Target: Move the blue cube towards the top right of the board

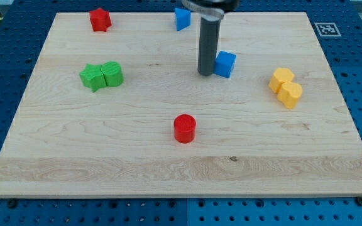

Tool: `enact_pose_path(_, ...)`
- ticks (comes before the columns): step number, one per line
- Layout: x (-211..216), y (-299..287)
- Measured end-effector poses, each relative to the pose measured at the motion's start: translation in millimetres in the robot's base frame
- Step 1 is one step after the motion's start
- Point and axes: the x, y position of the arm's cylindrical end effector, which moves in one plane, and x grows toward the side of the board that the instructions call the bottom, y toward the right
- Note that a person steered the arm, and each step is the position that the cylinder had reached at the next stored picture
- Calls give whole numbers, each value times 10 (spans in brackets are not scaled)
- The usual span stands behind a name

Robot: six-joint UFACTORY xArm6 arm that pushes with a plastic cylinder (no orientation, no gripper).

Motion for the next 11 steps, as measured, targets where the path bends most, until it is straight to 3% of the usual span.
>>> enact_pose_path(1, 285, 43)
enact_pose_path(2, 271, 172)
enact_pose_path(6, -973, 816)
enact_pose_path(11, -1385, 1512)
